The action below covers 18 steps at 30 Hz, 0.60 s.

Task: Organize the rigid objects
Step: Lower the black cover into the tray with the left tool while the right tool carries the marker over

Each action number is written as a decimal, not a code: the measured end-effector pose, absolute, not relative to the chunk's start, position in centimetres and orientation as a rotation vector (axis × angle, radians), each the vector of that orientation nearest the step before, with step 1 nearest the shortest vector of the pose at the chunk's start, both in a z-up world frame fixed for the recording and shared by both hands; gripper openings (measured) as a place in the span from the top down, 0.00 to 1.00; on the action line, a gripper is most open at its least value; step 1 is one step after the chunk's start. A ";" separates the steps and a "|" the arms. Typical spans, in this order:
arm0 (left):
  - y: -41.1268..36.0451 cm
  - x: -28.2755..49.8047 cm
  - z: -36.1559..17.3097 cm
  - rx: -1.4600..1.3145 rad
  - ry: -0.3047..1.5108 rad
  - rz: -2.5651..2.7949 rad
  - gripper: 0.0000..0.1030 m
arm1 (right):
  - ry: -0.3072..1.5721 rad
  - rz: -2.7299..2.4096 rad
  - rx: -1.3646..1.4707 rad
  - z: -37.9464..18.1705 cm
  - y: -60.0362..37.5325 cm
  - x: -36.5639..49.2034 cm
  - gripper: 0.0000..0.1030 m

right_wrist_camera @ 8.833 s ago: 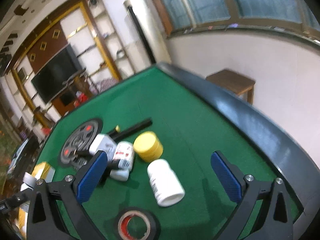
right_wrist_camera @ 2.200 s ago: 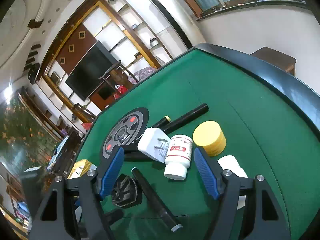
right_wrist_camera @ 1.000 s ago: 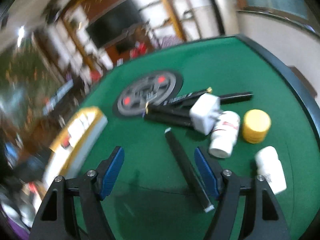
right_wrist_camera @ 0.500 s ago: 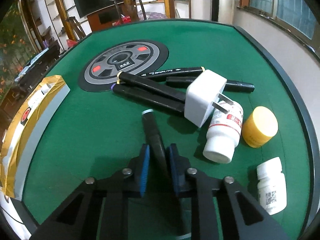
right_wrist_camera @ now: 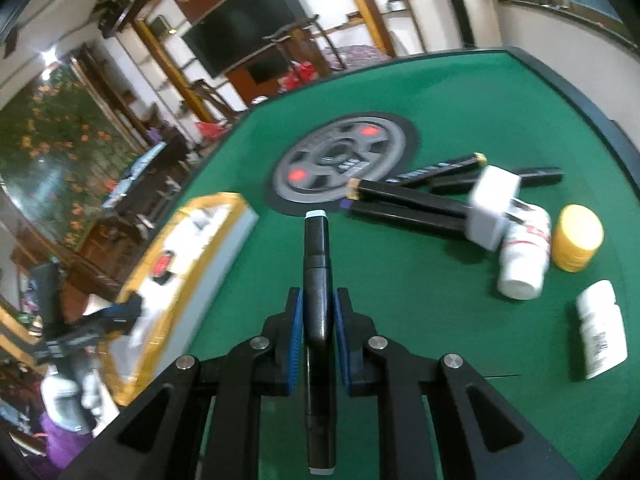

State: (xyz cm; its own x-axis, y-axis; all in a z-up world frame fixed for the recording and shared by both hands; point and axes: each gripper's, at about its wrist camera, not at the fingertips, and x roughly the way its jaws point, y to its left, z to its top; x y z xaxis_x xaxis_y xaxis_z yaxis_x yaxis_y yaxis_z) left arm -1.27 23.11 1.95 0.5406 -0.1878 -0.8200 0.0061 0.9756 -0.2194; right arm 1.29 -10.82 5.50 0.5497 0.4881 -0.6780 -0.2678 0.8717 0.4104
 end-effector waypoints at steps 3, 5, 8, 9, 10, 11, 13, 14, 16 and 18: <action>22.6 0.4 1.3 -0.183 1.040 -0.104 0.31 | 0.878 0.513 0.295 6.4 -9.0 1.0 0.86; 22.5 1.3 0.9 -0.184 1.053 -0.094 0.31 | 0.875 0.547 0.299 6.9 -7.9 0.6 0.86; 22.5 2.5 0.6 -0.186 1.077 -0.074 0.30 | 0.877 0.591 0.301 7.5 -6.3 0.3 0.86; 22.6 2.9 0.4 -0.191 1.095 -0.062 0.30 | 0.882 0.610 0.303 7.7 -5.5 0.3 0.85; 22.8 3.0 0.5 -0.197 1.096 -0.057 0.30 | 0.885 0.622 0.304 7.8 -5.0 0.3 0.85; 22.9 3.2 0.4 -0.197 1.102 -0.040 0.30 | 0.888 0.634 0.306 7.9 -4.5 0.3 0.85; 23.5 3.5 0.3 -0.218 1.113 -0.011 0.23 | 0.901 0.656 0.310 7.9 -3.2 0.4 0.85; 23.9 3.5 0.4 -0.257 1.113 -0.015 0.23 | 0.913 0.671 0.320 7.9 -2.5 0.5 0.85; 24.6 2.9 0.6 -0.340 1.106 -0.064 0.23 | 0.934 0.691 0.335 7.8 -1.4 0.6 0.85; 25.2 1.8 1.3 -0.373 1.078 -0.091 0.23 | 0.962 0.713 0.355 7.5 0.0 0.9 0.85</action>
State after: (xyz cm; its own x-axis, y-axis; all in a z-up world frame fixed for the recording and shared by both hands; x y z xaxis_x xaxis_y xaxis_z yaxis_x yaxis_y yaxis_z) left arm 1.77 25.15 1.33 0.4763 -0.2529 -0.8421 -0.1074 0.9338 -0.3412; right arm 0.87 0.04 7.50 0.3715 0.6912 -0.6199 -0.3914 0.7220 0.5705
